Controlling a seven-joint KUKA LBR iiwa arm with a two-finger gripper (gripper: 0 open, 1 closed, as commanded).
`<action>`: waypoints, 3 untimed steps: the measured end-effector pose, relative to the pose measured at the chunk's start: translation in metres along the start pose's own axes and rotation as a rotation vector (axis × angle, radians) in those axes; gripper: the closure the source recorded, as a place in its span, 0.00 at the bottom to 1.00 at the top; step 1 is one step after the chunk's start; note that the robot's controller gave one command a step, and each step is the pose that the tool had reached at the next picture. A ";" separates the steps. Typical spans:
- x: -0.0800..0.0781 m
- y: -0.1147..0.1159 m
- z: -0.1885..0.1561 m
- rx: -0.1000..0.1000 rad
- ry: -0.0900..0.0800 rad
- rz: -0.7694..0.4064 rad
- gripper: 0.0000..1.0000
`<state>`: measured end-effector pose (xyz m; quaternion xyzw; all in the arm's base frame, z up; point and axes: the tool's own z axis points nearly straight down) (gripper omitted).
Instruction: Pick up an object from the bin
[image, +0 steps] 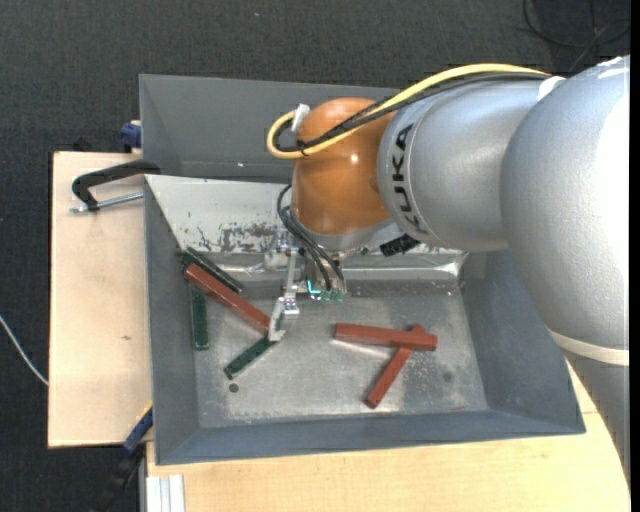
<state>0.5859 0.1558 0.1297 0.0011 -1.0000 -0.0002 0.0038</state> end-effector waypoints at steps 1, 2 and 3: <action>-0.001 -0.001 -0.004 -0.001 -0.006 0.001 0.00; -0.005 0.029 0.039 -0.003 -0.012 0.158 0.00; -0.006 0.042 0.027 -0.003 -0.011 0.147 0.00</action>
Offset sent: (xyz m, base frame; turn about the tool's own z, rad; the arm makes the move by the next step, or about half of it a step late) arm 0.0025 0.0407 -0.0597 0.2092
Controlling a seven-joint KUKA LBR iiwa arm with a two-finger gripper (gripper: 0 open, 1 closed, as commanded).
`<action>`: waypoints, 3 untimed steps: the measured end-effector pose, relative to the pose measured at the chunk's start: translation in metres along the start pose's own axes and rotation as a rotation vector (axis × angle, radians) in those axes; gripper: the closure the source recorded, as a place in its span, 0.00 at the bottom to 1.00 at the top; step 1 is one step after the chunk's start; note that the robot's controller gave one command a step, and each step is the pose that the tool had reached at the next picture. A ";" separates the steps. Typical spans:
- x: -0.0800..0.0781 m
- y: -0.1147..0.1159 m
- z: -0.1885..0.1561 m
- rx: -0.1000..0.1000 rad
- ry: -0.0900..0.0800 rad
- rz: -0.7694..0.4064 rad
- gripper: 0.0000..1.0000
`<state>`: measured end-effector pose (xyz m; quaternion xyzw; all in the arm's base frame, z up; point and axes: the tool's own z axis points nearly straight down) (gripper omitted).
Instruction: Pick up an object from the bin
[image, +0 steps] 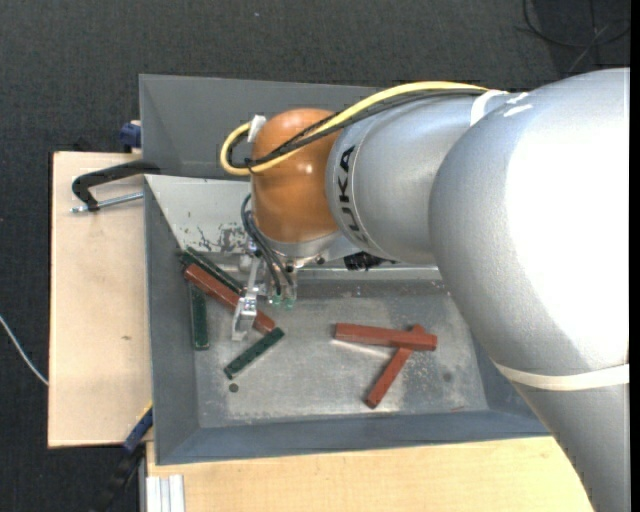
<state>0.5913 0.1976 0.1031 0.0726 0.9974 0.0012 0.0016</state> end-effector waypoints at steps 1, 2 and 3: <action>0.002 -0.004 -0.015 -0.001 -0.002 0.024 0.00; 0.001 0.003 0.032 0.001 0.002 0.163 0.00; 0.000 0.001 0.020 0.000 -0.002 0.162 1.00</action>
Offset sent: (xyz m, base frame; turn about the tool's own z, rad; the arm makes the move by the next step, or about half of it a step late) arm -0.0016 0.0027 -0.0331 0.1625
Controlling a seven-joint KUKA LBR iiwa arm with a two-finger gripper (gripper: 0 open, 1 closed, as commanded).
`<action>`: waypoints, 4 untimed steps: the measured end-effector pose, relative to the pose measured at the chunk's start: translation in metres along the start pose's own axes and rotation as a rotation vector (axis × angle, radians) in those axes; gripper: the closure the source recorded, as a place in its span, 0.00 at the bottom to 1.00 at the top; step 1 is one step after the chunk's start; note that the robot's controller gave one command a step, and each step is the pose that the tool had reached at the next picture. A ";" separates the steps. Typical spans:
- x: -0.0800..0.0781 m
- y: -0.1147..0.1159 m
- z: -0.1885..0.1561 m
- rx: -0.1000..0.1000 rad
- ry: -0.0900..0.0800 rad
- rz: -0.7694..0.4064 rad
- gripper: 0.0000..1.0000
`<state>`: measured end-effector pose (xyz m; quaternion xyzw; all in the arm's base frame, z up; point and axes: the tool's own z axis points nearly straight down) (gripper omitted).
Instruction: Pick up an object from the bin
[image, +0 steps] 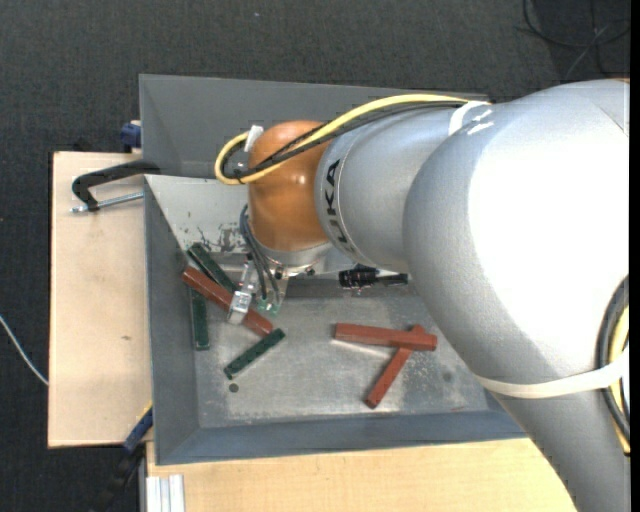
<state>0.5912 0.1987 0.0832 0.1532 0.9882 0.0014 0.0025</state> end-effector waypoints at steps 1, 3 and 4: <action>0.000 0.000 0.000 0.000 0.000 0.000 1.00; 0.002 -0.001 -0.022 0.005 0.008 0.000 1.00; 0.001 0.000 -0.042 0.001 0.003 -0.001 1.00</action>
Offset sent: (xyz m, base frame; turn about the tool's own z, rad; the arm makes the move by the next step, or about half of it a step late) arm 0.0001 -0.0001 0.0626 0.0000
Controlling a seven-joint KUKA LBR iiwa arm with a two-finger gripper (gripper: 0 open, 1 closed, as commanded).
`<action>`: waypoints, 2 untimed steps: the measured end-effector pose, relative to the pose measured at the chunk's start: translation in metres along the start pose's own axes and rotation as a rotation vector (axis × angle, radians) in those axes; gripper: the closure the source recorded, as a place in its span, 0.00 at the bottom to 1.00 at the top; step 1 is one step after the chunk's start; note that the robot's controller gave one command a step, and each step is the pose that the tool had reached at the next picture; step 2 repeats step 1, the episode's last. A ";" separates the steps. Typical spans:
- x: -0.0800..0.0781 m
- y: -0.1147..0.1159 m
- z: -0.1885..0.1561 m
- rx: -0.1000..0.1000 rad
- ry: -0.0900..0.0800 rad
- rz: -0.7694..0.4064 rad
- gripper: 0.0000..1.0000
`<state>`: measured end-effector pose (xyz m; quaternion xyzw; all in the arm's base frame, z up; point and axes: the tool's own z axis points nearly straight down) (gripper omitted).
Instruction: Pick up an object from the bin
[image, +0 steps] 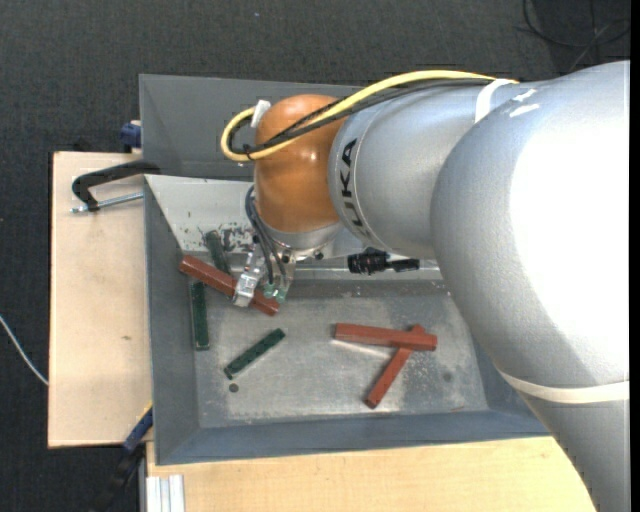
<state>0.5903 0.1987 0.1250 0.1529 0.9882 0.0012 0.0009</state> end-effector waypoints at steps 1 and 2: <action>0.000 0.000 -0.018 0.000 0.000 -0.001 1.00; 0.000 0.000 -0.018 0.000 0.000 -0.001 1.00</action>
Offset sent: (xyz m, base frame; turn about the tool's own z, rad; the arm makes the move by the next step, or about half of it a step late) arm -0.0001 -0.0001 0.0070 0.0000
